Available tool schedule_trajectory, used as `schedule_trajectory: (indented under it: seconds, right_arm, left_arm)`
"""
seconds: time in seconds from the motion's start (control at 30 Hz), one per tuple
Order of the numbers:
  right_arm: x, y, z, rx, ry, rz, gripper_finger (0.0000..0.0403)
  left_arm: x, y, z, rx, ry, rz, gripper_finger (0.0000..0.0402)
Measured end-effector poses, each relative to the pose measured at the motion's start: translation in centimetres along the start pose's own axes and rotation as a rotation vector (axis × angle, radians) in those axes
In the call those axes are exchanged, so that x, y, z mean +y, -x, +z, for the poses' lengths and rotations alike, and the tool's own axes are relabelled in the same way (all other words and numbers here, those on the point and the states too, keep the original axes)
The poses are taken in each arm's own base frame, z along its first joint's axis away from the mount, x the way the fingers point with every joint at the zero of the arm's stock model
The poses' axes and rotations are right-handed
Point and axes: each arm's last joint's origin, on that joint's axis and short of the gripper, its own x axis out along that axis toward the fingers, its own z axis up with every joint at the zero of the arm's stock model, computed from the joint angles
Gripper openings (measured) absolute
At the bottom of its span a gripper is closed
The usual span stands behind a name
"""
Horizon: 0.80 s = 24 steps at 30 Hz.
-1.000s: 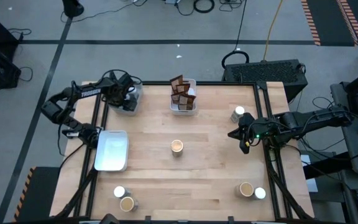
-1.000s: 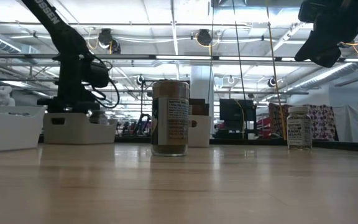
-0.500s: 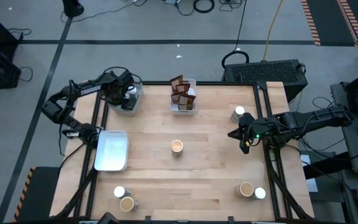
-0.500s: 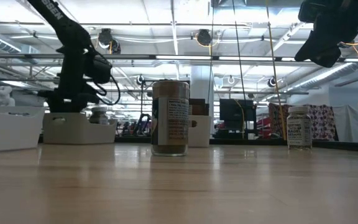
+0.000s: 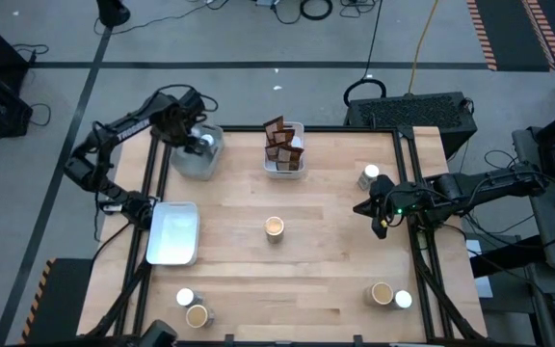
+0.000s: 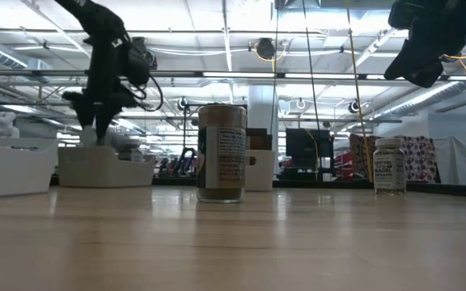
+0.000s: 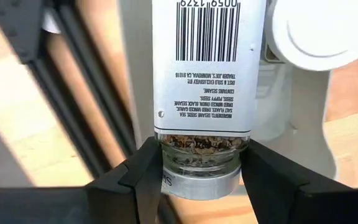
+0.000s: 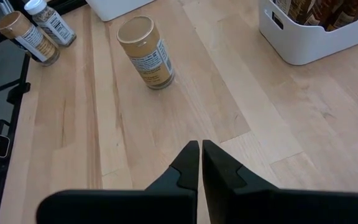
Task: Sort spices by type
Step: Put the white seasoning bottle into the gray bin
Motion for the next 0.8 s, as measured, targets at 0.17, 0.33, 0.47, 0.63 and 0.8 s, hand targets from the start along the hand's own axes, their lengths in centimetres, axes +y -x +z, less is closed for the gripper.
schedule_trajectory:
  seconds: [0.17, 0.33, 0.47, 0.63, 0.8]
  right_arm:
    - [0.0, 0.0, 0.0, 0.000, 0.006, 0.000, 0.0000]
    - [0.1, 0.0, 0.2, -0.022, 0.012, 0.010, 0.0000]
    - [0.4, 0.0, 0.7, -0.075, 0.035, 0.038, 0.0000]
    - [0.6, 0.1, 1.5, -0.154, 0.067, 0.058, 0.0000]
    - [0.4, 0.1, 2.1, -0.207, 0.079, 0.053, 0.0000]
  left_arm:
    - [0.4, 2.7, 0.4, -0.016, -0.023, -0.003, 0.0192]
    - [0.6, 5.3, 0.4, -0.022, -0.046, -0.046, 0.0192]
    - [0.5, 7.0, 0.3, -0.026, -0.051, -0.120, 0.0191]
    - [0.0, 9.1, 0.2, -0.054, -0.086, -0.239, 0.0191]
    - [-1.0, 11.1, -0.1, -0.101, -0.115, -0.325, 0.0190]
